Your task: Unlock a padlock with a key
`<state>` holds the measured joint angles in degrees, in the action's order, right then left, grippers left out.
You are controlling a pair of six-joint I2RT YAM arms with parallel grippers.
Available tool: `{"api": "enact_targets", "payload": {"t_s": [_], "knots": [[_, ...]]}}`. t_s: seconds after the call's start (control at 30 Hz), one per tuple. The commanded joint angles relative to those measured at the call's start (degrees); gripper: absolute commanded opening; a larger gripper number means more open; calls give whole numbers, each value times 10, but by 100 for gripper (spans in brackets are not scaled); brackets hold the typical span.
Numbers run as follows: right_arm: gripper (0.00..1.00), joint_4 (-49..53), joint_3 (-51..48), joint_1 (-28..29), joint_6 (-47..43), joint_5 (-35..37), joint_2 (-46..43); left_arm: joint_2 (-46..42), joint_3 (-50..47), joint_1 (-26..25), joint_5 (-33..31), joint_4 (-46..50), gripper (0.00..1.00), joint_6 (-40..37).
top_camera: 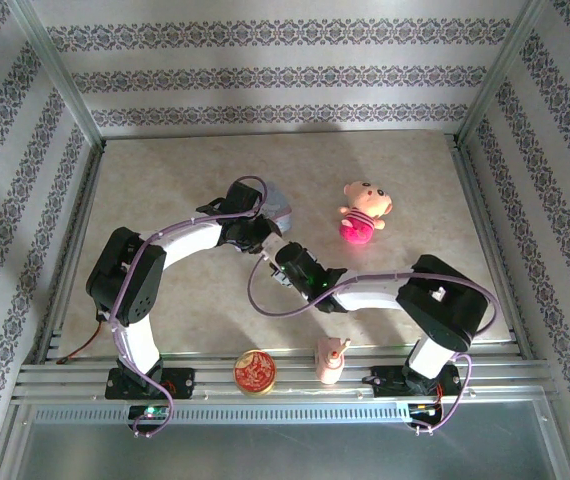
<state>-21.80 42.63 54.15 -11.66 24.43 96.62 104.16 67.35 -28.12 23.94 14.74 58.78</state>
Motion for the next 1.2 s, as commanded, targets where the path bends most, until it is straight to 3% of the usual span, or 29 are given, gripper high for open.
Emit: {"api": "enact_targets", "payload": {"t_s": [0.0,0.57,0.97,1.17], "knots": [[32,-29,11,12,-61,48,20,-20,28,-3,7,12,0,-22],[30,-45,44,27,-123,77,61,-8,35,-2,22,16,0,-21],[18,-48,79,27,-129,101,103,-8,31,-2,33,8,0,-20],[3,-51,81,26,-93,96,105,-8,30,-2,36,3,0,-20]]}}
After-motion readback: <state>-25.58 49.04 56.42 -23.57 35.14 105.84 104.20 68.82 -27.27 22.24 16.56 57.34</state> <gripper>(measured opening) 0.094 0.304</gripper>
